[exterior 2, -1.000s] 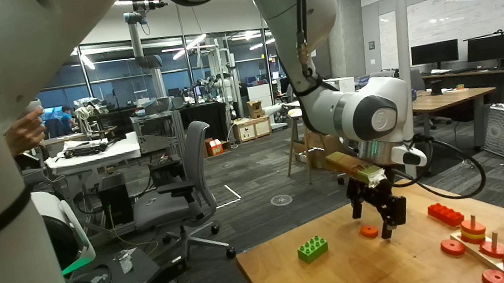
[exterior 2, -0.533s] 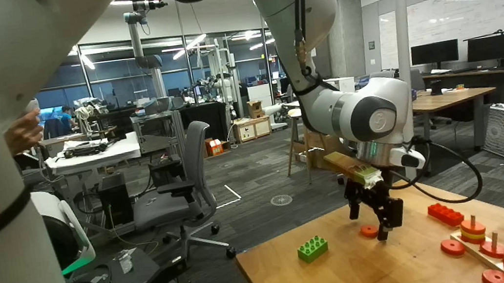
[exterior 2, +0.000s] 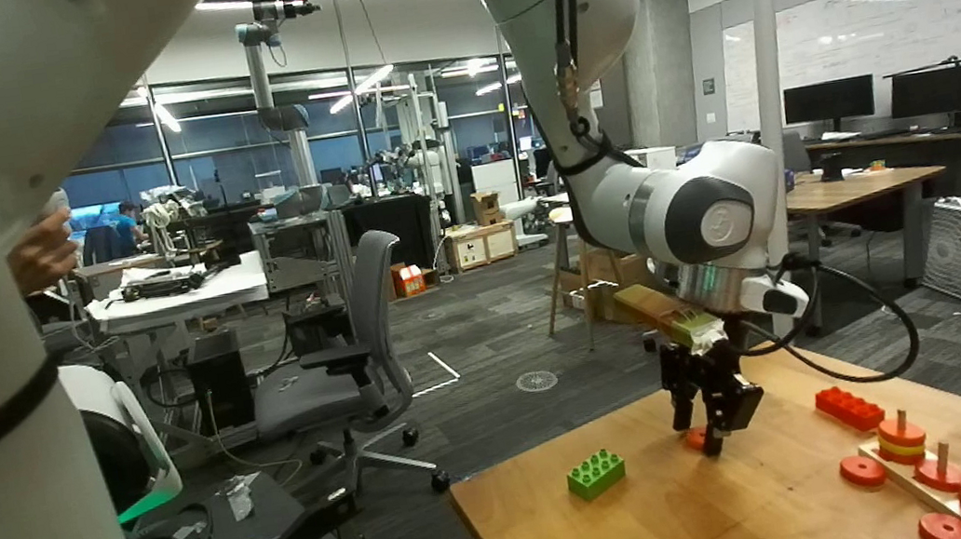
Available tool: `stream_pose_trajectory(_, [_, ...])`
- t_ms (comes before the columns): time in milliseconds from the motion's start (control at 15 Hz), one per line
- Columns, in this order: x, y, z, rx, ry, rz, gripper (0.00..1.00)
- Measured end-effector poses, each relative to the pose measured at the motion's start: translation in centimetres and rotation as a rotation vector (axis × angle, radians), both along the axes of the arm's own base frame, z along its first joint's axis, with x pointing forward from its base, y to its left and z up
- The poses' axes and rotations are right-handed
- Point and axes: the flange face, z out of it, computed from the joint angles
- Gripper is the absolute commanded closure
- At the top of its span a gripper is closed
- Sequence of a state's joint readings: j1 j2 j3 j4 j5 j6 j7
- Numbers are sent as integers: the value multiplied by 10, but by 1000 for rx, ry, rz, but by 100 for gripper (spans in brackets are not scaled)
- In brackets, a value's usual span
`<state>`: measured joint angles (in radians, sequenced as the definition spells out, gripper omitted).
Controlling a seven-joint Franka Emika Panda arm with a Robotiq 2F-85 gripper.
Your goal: Stack the orange circle on the wooden object.
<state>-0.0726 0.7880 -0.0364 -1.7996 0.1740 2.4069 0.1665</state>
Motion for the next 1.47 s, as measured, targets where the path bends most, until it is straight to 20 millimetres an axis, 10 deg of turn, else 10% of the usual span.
stream_pose_trajectory(533, [-4,-1,11,-3,-12,-2,81])
stream_pose_trajectory(933, [1,-5,66,-77,-136,24,82])
stream_pose_trajectory(1467, [-19,-54,110,-253,-296,-5,82])
